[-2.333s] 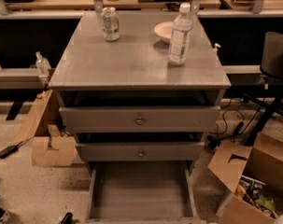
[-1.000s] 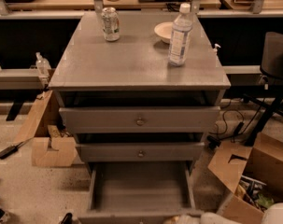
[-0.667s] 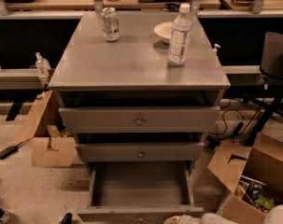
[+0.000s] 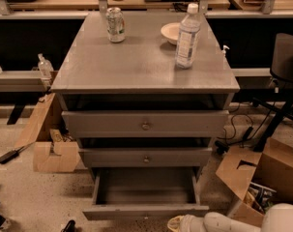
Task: Close bottom drawer
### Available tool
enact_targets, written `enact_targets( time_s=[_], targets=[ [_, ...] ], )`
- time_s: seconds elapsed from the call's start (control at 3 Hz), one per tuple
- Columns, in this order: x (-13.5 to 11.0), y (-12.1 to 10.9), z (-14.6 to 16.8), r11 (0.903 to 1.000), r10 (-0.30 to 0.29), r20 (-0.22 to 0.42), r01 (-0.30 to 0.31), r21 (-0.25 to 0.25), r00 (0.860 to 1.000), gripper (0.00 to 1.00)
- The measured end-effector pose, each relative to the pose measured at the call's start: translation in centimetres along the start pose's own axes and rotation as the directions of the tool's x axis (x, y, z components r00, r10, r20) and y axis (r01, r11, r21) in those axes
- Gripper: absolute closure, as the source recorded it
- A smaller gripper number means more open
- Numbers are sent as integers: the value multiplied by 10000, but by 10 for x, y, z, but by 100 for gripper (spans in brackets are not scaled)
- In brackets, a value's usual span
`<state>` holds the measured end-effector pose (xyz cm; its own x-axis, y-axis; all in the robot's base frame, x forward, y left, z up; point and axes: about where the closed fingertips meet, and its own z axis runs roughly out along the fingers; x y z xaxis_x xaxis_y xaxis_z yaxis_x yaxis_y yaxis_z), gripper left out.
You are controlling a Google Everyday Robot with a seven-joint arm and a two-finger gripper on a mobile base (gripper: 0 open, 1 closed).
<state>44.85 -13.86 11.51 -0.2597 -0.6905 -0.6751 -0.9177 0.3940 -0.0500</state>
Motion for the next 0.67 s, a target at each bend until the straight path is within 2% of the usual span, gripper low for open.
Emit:
enact_targets(
  time_s=[0.33, 0.67],
  targets=[
    [-18, -35, 20, 9998, -208, -20, 208, 76, 9998, 100],
    [-18, -34, 19, 9998, -209, -20, 209, 76, 9998, 100]
  ],
)
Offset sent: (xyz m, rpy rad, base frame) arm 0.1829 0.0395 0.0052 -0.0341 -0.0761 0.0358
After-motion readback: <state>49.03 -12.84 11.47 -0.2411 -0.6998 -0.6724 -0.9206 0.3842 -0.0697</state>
